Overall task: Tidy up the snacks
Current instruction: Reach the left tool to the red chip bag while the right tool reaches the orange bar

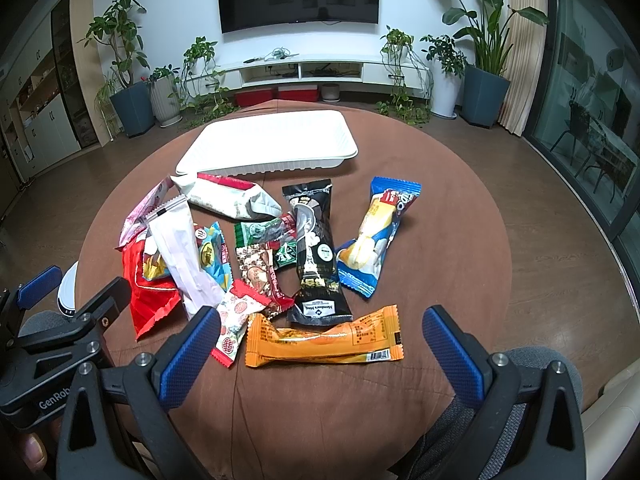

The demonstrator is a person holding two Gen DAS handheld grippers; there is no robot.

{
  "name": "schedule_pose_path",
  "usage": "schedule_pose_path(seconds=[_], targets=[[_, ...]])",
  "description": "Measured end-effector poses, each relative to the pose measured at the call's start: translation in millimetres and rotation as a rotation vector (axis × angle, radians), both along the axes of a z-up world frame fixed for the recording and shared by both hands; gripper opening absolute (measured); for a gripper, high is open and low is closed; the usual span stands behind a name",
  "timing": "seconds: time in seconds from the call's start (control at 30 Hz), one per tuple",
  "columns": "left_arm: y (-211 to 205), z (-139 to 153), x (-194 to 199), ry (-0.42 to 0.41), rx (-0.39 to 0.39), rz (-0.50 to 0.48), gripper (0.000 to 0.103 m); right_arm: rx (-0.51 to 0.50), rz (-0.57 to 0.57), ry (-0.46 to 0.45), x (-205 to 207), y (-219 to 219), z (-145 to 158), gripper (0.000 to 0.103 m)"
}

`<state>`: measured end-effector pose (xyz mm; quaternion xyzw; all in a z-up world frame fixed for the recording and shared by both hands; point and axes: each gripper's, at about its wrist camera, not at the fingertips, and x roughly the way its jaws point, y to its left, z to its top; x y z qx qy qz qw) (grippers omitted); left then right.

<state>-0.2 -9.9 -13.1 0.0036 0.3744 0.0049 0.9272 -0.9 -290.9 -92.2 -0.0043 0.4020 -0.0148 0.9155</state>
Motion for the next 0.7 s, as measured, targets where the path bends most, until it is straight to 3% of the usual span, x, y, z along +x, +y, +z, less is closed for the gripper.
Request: schedule_pose_path(seconds=[0.57,0.7], targets=[[10,-6,-2,0.013,-0.012,-0.009,0.103,0.027,0.007,0.017,0,-2,-12,0.103],[31,-5,-2,-0.015,-0.150,-0.105,0.103,0.093,0.026,0.007,-3,-18,-13,0.103]])
